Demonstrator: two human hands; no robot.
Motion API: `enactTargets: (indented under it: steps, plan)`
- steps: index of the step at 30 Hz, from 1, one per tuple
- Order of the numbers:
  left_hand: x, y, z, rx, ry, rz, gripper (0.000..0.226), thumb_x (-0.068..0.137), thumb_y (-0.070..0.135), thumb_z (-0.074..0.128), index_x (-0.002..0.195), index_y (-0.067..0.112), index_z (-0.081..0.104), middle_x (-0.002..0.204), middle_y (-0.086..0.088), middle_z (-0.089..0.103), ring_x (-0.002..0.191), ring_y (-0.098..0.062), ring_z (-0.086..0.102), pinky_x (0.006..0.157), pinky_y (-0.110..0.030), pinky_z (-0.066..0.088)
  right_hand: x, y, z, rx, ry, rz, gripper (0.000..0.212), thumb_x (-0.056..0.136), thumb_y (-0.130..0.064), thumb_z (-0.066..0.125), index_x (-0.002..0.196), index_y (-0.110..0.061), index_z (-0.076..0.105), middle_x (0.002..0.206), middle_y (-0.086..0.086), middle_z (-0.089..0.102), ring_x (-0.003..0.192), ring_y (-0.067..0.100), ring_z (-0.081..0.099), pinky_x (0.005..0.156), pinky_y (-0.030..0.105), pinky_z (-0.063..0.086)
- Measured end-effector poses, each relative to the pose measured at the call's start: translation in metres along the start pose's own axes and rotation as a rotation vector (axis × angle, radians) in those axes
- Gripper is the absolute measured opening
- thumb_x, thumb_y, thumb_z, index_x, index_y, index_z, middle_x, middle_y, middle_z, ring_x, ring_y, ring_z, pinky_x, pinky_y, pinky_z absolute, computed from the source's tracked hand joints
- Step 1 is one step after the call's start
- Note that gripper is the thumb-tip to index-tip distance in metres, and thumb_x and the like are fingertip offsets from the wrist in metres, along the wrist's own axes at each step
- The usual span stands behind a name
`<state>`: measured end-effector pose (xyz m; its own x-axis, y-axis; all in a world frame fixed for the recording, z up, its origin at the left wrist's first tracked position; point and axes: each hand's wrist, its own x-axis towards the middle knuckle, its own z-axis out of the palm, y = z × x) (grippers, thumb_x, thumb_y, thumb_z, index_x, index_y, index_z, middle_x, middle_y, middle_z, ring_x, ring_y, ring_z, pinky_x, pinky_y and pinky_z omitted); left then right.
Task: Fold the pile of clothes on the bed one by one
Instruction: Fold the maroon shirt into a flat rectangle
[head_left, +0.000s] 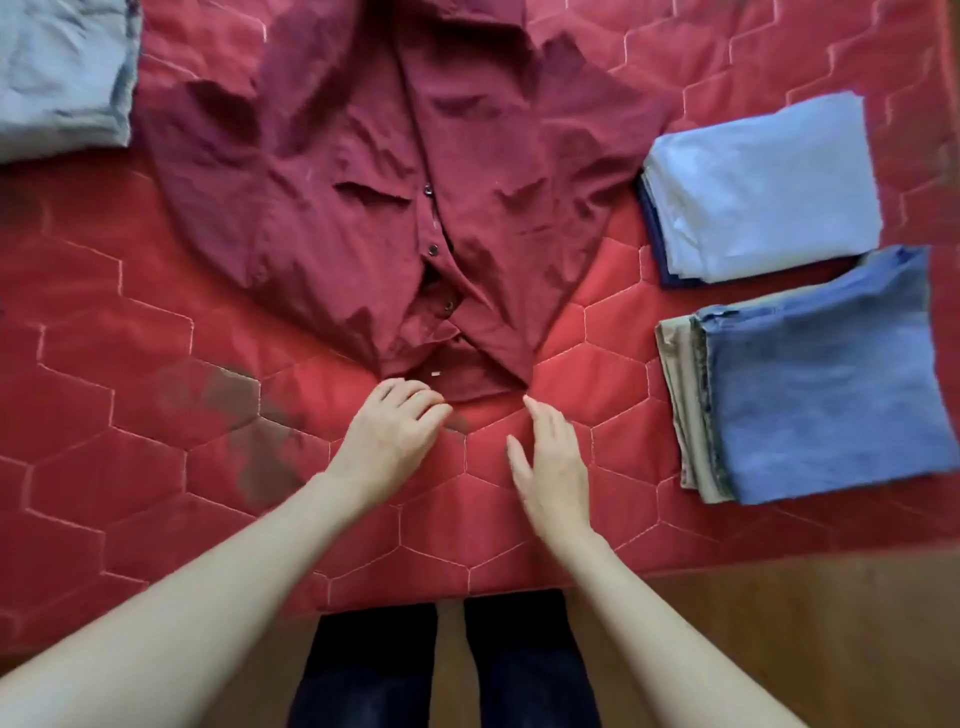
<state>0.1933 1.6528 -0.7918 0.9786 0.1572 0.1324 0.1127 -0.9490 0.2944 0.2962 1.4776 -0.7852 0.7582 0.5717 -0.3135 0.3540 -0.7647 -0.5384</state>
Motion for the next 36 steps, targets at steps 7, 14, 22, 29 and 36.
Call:
enactTargets:
  steps: [7,14,22,29,36]
  plan:
    - [0.134,-0.028,-0.011,-0.047,-0.407,0.488,0.033,0.092,0.022,0.06,0.124,0.021,0.062,0.128,0.003,0.061,0.123,-0.021,0.052,0.1,-0.038,0.04,0.018,-0.044,0.02,0.454,0.296,0.538,0.037,0.094,-0.022,0.06,0.129,-0.014,0.054,0.108,-0.005,0.055,0.094,0.012,0.057,0.09,0.033,0.047]
    - [0.209,0.005,0.022,0.271,-0.9,0.9,0.046,0.083,0.041,0.066,0.127,0.032,0.055,0.125,0.01,0.055,0.121,-0.016,0.042,0.097,-0.032,0.03,0.006,-0.078,0.052,0.668,0.439,0.799,0.025,0.089,-0.028,0.065,0.112,-0.019,0.061,0.097,-0.005,0.065,0.081,0.005,0.061,0.081,0.028,0.049]
    - [0.246,0.004,0.016,-0.096,-0.761,0.801,0.021,0.083,0.032,0.071,0.101,0.022,0.071,0.103,0.005,0.068,0.106,-0.021,0.052,0.087,-0.034,0.037,0.023,-0.121,0.079,0.726,0.337,0.902,0.055,0.076,-0.051,0.073,0.122,-0.027,0.057,0.103,-0.017,0.063,0.09,-0.002,0.06,0.075,0.019,0.04]
    - [0.295,-0.018,-0.048,-0.329,-0.526,0.465,0.017,0.083,0.015,0.071,0.098,0.006,0.069,0.095,-0.009,0.071,0.084,-0.022,0.06,0.081,-0.031,0.046,0.081,-0.112,0.034,0.753,0.444,0.818,0.021,0.085,-0.033,0.068,0.094,-0.014,0.067,0.092,0.001,0.072,0.091,0.021,0.065,0.08,0.034,0.047]
    - [0.332,-0.039,-0.201,-0.534,-0.02,0.115,0.016,0.082,0.013,0.069,0.097,0.005,0.07,0.079,0.007,0.062,0.07,-0.003,0.05,0.074,-0.014,0.038,0.103,-0.107,-0.126,0.637,0.648,0.341,0.006,0.088,-0.019,0.068,0.092,-0.017,0.066,0.067,-0.019,0.057,0.063,-0.009,0.053,0.065,0.014,0.038]
